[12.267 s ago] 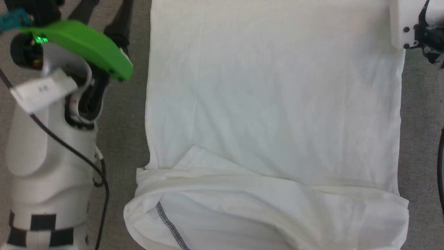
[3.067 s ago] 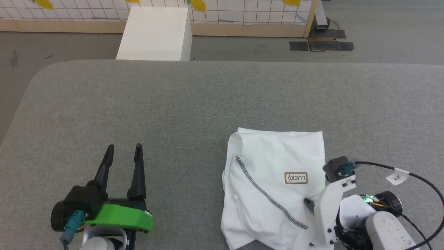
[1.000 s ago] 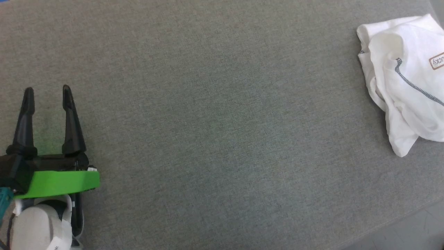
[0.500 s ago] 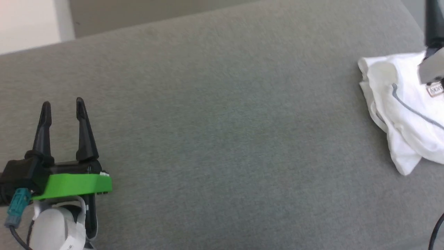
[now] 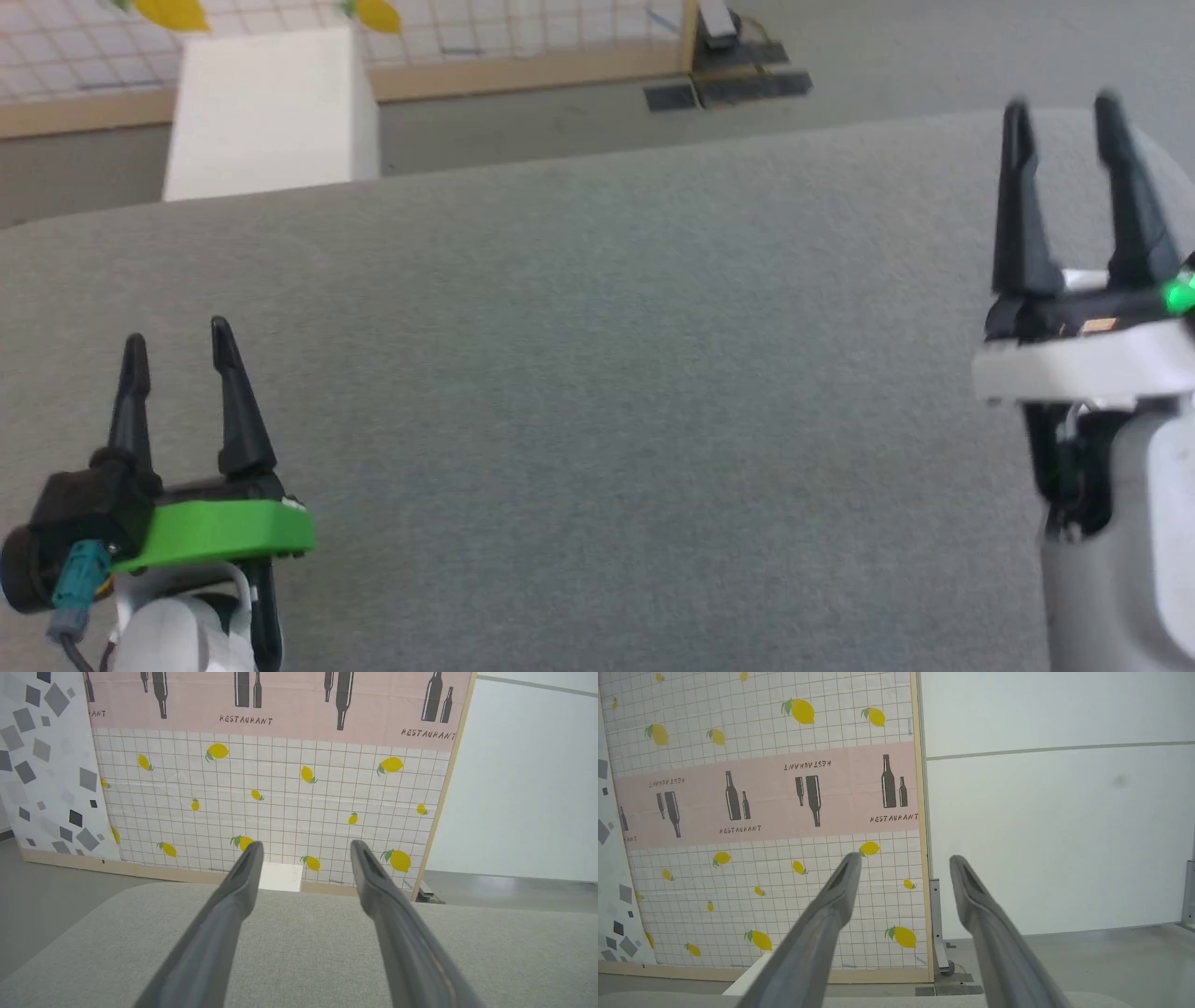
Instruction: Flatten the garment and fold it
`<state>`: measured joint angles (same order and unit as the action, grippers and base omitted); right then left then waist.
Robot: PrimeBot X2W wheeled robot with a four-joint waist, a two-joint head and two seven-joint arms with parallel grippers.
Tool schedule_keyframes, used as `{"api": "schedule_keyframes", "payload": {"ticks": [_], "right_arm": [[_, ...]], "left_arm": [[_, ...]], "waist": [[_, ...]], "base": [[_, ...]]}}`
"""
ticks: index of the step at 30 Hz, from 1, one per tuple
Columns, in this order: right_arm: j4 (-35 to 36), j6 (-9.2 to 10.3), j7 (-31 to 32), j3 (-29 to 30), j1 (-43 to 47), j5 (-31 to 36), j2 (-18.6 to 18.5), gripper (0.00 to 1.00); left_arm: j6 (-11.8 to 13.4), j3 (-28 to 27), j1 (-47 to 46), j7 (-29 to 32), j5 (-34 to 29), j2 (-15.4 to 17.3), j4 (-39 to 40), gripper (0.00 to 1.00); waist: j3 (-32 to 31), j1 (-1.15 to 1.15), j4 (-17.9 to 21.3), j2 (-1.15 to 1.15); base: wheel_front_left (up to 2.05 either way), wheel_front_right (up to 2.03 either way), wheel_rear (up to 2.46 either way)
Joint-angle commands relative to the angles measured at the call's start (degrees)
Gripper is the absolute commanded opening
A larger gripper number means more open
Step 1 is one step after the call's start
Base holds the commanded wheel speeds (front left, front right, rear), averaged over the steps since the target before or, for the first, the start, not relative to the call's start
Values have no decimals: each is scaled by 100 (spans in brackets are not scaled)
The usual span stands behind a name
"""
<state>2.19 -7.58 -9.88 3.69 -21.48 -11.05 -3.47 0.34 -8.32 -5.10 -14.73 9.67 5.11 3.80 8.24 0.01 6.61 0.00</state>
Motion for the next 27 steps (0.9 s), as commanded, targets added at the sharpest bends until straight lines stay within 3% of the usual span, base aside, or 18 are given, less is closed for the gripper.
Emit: {"api": "schedule_keyframes", "payload": {"ticks": [1, 7, 16, 27], "right_arm": [[-242, 9, -280, -16, 566, -184, 53, 100], [-656, 9, -473, -219, 1131, -488, 57, 100], [-1055, 9, -509, -330, 1576, -255, 58, 100], [-1265, 9, -511, -276, 1874, -62, 58, 100]], "left_arm": [[38, 74, 159, -26, 2, -61, -87, 100], [38, 263, 318, -26, -16, -101, -294, 100], [-144, 644, 442, 137, -36, -100, -688, 100], [-117, 819, 428, 129, -31, -104, -1081, 100]], "waist": [[-533, -1, -557, 0], [-651, -1, -631, 0], [-571, -1, -514, 0], [-603, -1, -435, 0]], "base": [[0, 0, 0], [0, 0, 0], [0, 0, 0], [0, 0, 0]]}}
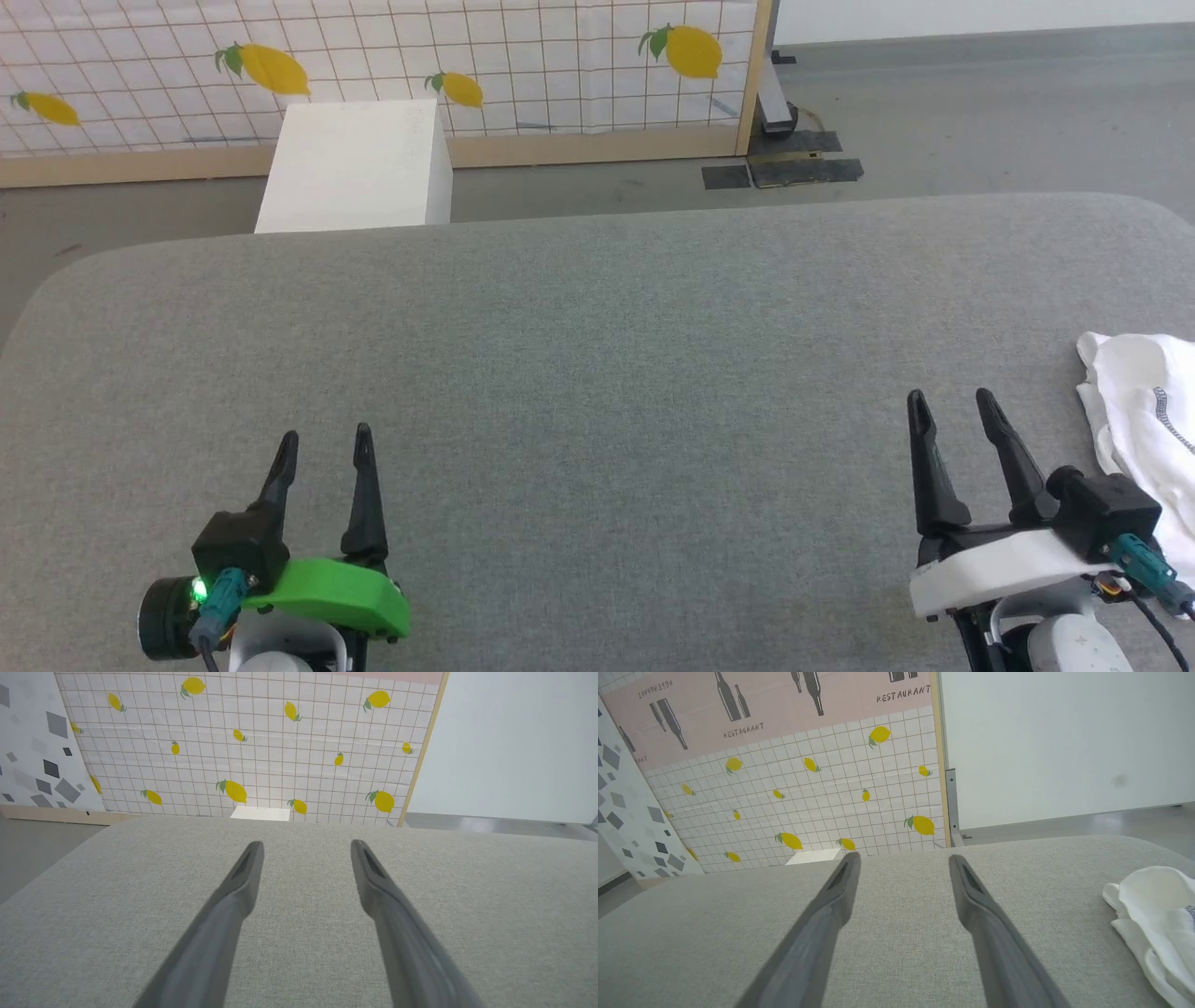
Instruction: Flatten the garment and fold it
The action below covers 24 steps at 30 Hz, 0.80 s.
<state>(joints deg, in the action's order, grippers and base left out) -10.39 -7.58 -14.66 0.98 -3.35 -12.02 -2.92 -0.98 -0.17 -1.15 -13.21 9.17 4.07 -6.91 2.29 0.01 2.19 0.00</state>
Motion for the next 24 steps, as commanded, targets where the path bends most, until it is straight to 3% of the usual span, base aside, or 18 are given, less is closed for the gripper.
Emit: {"api": "schedule_keyframes", "payload": {"ticks": [1, 21, 22, 24], "right_arm": [[-6, 9, -33, -11, 73, 34, 3, 100], [59, 9, -33, -95, -127, 40, 4, 100], [58, 9, -33, -89, -152, 36, 4, 0], [39, 0, 3, -82, -57, 6, 0, 0]], "left_arm": [[17, 7, 37, -26, 32, -2, -29, 100], [13, 128, -279, -92, 143, 25, -243, 100], [6, 139, -296, -101, 148, 22, -254, 0], [5, 128, -196, -46, 94, 4, -236, 0]], "waist": [[-13, -1, 8, 0], [382, -1, -126, 0], [396, -1, -125, 0], [386, -1, -124, 0]], "base": [[0, 0, 0], [0, 0, 0], [0, 0, 0], [0, 0, 0]]}}
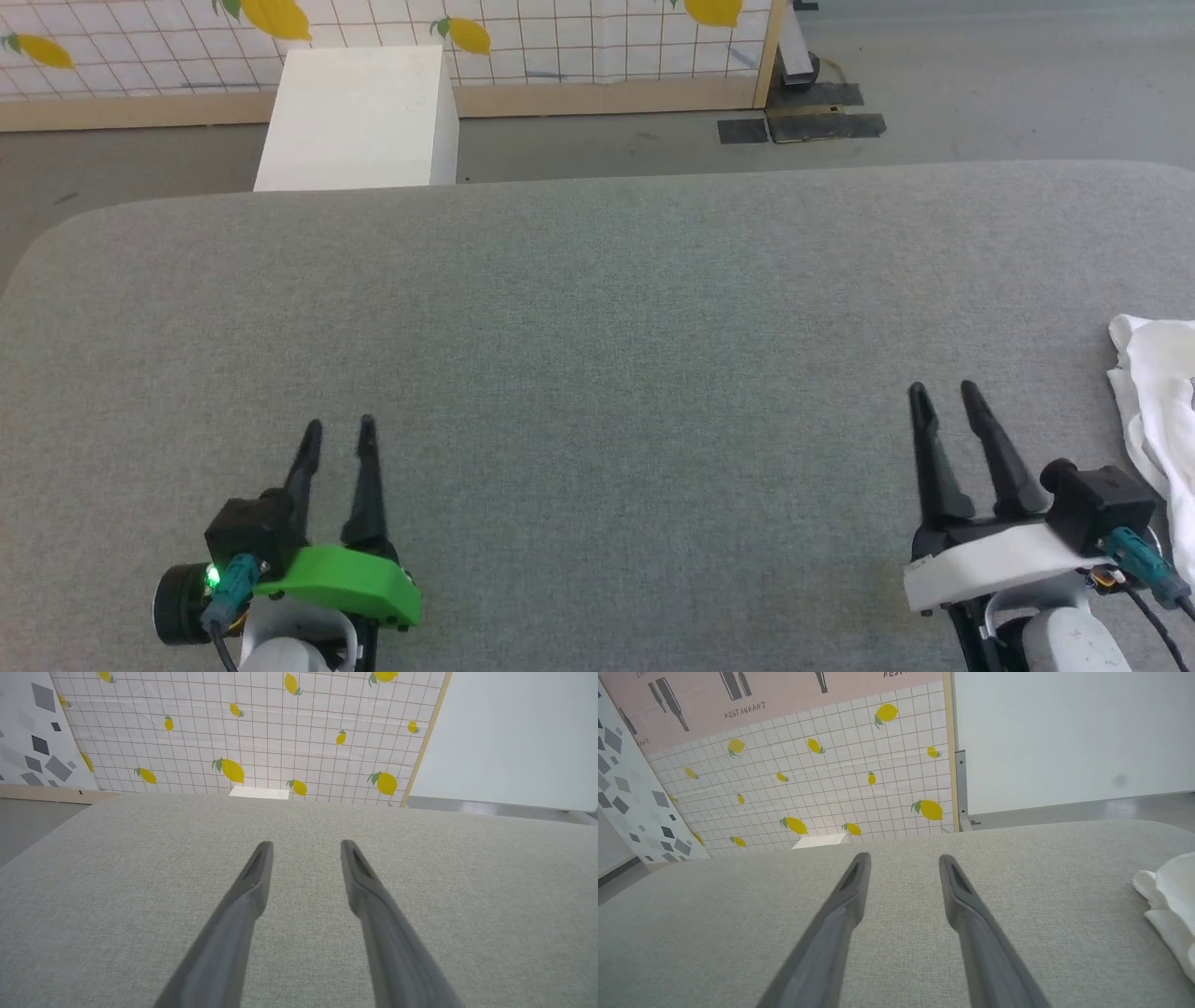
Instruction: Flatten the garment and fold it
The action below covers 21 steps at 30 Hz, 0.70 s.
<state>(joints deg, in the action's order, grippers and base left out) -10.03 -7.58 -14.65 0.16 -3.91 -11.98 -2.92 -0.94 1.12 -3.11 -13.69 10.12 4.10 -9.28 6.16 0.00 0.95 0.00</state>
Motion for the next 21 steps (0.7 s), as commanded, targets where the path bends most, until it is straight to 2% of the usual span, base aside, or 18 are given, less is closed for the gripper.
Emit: {"api": "schedule_keyframes", "payload": {"ticks": [1, 21], "right_arm": [[-2, 0, 3, 0, 2, 1, 0, 0], [136, 1, 205, 0, 55, 167, 1, 0]], "left_arm": [[0, -1, 3, 2, -1, -1, 1, 0], [13, -19, 50, 190, -143, -19, 129, 0]], "waist": [[-1, 0, 0, 0], [-86, 0, -13, 0]], "base": [[0, 0, 0], [0, 0, 0]]}}
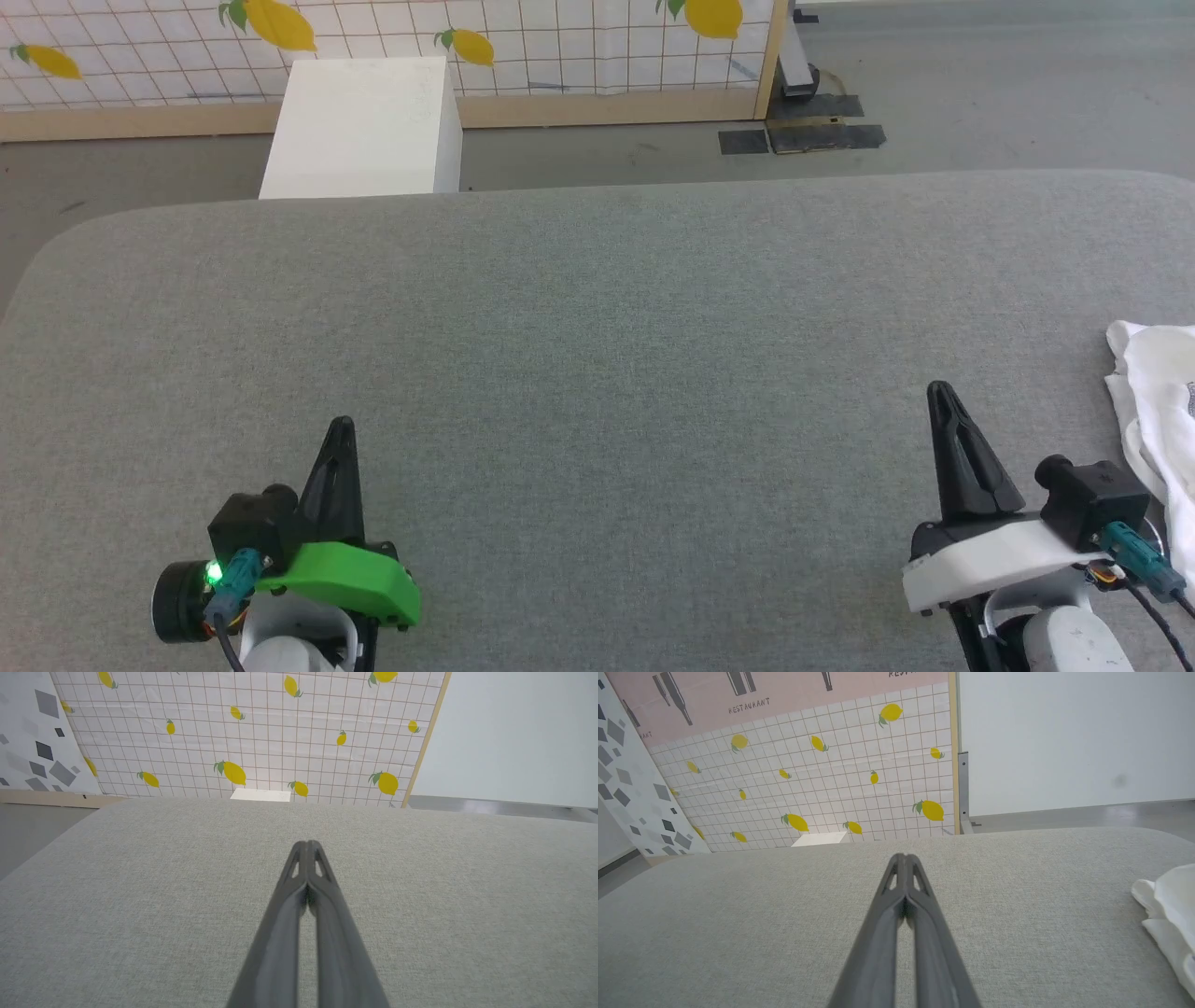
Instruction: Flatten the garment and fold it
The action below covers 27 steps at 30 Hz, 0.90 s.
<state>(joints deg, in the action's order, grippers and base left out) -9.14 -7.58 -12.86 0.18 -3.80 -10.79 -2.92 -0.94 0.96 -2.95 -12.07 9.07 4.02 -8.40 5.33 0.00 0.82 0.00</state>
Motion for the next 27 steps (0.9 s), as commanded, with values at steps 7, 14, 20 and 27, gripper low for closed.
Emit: {"api": "schedule_keyframes", "payload": {"ticks": [7, 14, 20, 27], "right_arm": [[101, 2, 105, -4, 65, 113, 1, 0], [156, 2, 184, -4, 86, 178, 1, 0], [205, 3, 256, -5, 105, 236, 1, 0], [260, 3, 335, -6, 126, 301, 1, 0]], "left_arm": [[18, -10, 51, 102, -92, -17, 91, 0], [23, -15, 68, 176, -146, -23, 142, 0], [28, -21, 82, 243, -196, -29, 187, 0], [33, -27, 99, 317, -251, -36, 237, 0]], "waist": [[-37, 0, -6, 0], [-70, 0, -11, 0], [-100, 0, -16, 0], [-134, 0, -21, 0]], "base": [[0, 0, 0], [0, 0, 0], [0, 0, 0], [0, 0, 0]]}}
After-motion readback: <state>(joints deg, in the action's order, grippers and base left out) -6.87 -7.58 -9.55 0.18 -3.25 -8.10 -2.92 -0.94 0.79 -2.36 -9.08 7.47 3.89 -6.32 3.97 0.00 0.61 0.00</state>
